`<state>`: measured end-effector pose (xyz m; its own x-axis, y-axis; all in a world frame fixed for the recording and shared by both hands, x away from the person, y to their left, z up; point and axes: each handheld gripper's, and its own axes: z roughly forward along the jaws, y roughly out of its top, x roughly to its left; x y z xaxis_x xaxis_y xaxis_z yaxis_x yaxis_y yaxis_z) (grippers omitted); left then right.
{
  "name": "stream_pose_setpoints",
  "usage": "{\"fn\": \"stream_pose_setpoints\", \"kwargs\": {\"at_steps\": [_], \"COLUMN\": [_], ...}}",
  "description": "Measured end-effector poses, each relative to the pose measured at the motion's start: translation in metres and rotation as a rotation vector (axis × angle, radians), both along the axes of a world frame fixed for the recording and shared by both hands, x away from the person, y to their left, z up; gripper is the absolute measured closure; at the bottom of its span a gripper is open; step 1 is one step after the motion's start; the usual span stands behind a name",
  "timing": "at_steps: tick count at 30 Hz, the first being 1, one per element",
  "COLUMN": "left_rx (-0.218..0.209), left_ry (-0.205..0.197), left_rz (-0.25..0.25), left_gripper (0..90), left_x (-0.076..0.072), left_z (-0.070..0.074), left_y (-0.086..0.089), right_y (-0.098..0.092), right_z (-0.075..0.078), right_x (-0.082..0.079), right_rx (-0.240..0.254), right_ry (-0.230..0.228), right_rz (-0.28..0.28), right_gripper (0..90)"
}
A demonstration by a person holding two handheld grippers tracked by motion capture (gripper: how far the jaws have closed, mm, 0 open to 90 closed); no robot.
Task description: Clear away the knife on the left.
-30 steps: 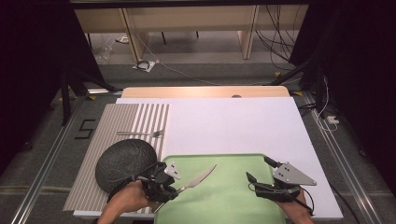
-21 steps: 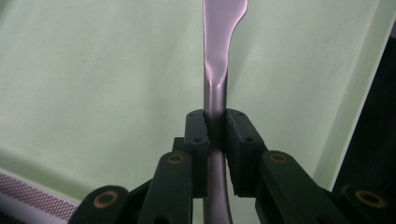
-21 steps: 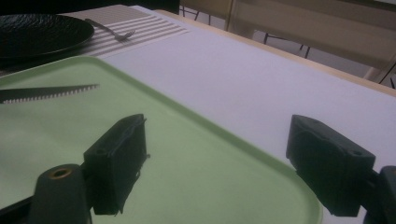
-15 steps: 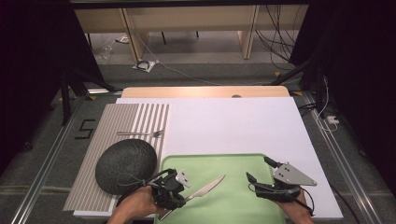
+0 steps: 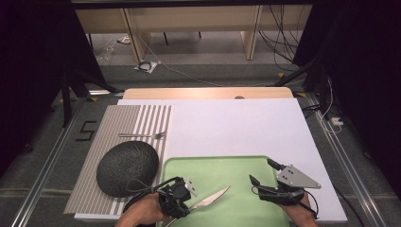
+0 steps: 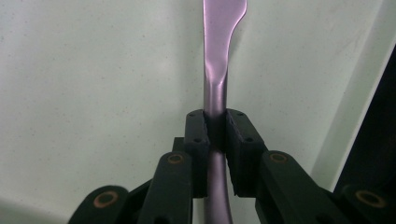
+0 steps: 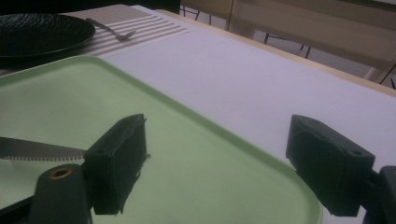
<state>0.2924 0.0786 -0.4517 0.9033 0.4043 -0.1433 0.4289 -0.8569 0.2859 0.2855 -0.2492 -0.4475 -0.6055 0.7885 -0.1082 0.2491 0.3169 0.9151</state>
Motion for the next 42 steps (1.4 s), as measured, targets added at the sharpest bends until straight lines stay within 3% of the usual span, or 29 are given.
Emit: {"fn": "stream_pose_setpoints", "kwargs": {"at_steps": [9, 18, 24, 29, 35, 36, 42], "left_rx": [0.045, 0.033, -0.036, -0.056, -0.109, -0.118, -0.133], "left_ry": [0.013, 0.024, -0.003, -0.045, -0.115, -0.122, -0.136], "left_rz": [-0.001, 0.018, 0.058, 0.072, 0.02, 0.02, -0.008], "left_gripper": [79.3, 78.4, 53.6, 53.2, 68.8, 75.6, 87.1], "left_x": [-0.002, -0.002, 0.0, 0.0, -0.004, -0.005, -0.008], "left_z": [-0.006, -0.006, 0.004, 0.012, 0.014, 0.014, 0.011], "left_y": [-0.001, 0.001, 0.004, 0.005, 0.001, 0.0, -0.005], "right_y": [0.0, 0.0, 0.0, 0.0, 0.0, 0.0, 0.0], "right_z": [0.0, 0.0, 0.001, 0.001, 0.0, 0.0, 0.0], "right_x": [0.0, -0.001, -0.001, -0.001, -0.001, -0.001, -0.001], "right_rx": [-0.001, -0.001, 0.0, -0.001, -0.003, -0.004, -0.003], "right_ry": [-0.002, -0.001, -0.002, -0.002, -0.003, -0.004, -0.002], "right_rz": [0.002, 0.002, 0.003, 0.0, 0.001, 0.001, 0.002], "right_gripper": [21.3, 21.4, 21.5, 21.6, 21.6, 21.6, 21.7]}}
